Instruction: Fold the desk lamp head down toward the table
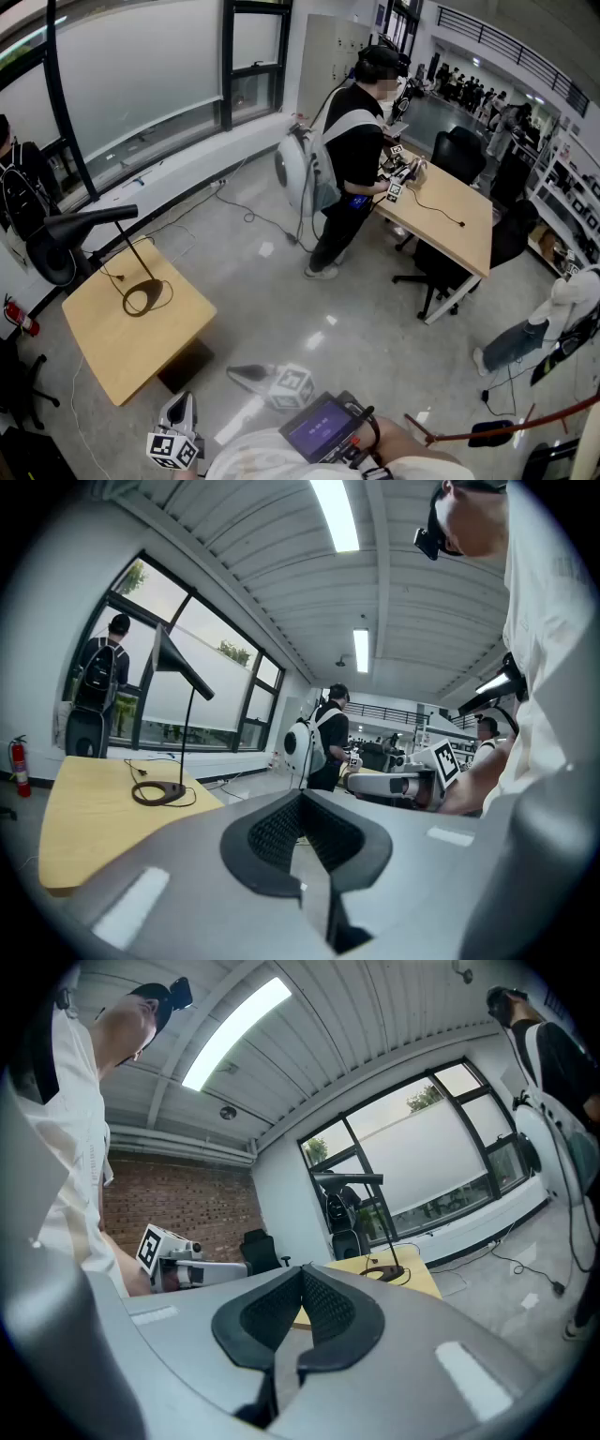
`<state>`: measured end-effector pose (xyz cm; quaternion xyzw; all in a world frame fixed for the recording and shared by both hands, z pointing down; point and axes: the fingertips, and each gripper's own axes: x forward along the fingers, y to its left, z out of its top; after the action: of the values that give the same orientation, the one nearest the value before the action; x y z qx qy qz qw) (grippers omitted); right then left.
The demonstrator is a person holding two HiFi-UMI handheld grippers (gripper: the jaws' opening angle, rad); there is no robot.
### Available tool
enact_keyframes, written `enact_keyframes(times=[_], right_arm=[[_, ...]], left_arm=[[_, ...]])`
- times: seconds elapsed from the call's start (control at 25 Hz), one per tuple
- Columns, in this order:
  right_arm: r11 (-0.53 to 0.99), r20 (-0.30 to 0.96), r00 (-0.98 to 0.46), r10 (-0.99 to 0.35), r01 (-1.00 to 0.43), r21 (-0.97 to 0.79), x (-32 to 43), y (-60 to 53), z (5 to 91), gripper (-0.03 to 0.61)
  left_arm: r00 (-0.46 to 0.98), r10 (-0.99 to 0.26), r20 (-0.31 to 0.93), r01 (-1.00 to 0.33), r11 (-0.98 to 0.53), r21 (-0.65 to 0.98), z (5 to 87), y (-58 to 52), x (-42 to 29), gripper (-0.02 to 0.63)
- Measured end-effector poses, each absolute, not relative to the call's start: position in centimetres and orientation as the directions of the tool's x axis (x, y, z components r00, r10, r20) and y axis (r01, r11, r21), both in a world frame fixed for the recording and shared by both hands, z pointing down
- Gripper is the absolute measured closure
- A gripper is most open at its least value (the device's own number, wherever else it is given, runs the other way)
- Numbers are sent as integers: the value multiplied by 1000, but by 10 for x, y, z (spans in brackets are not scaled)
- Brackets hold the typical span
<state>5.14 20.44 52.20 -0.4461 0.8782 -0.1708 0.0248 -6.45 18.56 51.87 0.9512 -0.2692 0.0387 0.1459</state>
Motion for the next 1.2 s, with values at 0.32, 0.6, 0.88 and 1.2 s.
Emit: enact_keyframes(times=[0.32,0.6,0.88,1.2], right_arm=[[524,97,-580,-809,-786,-328,27,193,532,563],[524,124,-577,-807,-798,-298,6,195,533,550],[517,111,-560,-821,-812,-269,5,201,513,550],[519,123,-561,-819,-814,-260,5,184,507,551]], left_arm=[[803,-578,145,-593,-753,286,523,173,-135,612],[815,-565,129,-575,-760,302,524,172,-147,612],[842,-528,112,-536,-795,284,525,172,-134,612],[835,-542,95,-545,-792,275,506,162,-137,612]])
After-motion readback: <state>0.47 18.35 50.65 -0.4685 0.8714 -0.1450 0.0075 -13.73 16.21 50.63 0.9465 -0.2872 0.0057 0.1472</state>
